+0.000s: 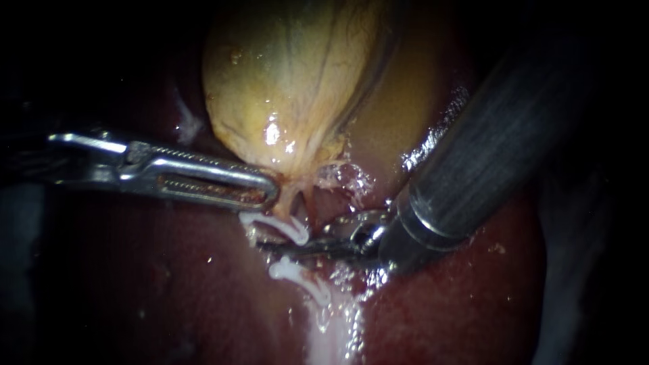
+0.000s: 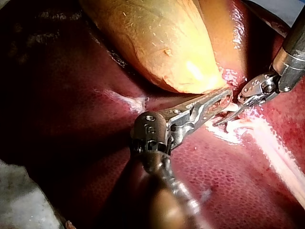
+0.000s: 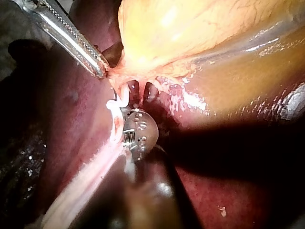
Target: Go back from the cut left tube
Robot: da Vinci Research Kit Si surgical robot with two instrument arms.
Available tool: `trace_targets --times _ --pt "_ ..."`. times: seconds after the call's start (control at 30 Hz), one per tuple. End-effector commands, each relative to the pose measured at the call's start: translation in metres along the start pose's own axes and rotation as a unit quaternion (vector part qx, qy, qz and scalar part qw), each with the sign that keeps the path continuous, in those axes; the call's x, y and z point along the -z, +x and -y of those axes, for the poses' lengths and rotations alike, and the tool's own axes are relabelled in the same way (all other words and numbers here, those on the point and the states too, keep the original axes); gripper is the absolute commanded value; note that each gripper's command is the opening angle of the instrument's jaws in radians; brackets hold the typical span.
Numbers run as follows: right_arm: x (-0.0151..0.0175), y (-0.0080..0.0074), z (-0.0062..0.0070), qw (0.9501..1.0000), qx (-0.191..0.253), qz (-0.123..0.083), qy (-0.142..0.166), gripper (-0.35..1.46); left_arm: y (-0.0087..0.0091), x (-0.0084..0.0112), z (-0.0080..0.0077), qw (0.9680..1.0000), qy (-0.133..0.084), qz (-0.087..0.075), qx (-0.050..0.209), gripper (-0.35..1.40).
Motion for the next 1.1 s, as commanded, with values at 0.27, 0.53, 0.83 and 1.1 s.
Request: trace_targets --times 0.27,0.53,0.83,1.1 --pt "0.0003 -0.0001 0.0002 0.9996 0.002 -0.026 0.015 0.76 0.0 0.0001 0.0001 1.0 -0.001 0.0 0.0 -0.35" --pt "0.0004 -0.0002 0.0009 0.9985 0.001 -0.052 -0.02 1.33 0.0 0.0001 0.0002 1.0 -0.001 0.001 0.0 -0.35" --pt "0.0015 -0.0006 0.002 0.9978 0.026 -0.06 -0.013 1.43 0.0 0.0003 0.0008 1.0 -0.002 0.001 -0.001 -0.35" --pt "0.0048 -0.001 0.0032 0.9895 0.127 -0.067 -0.015 1.43 0.0 0.0005 0.0015 1.0 0.0 0.0 -0.001 -0.35"
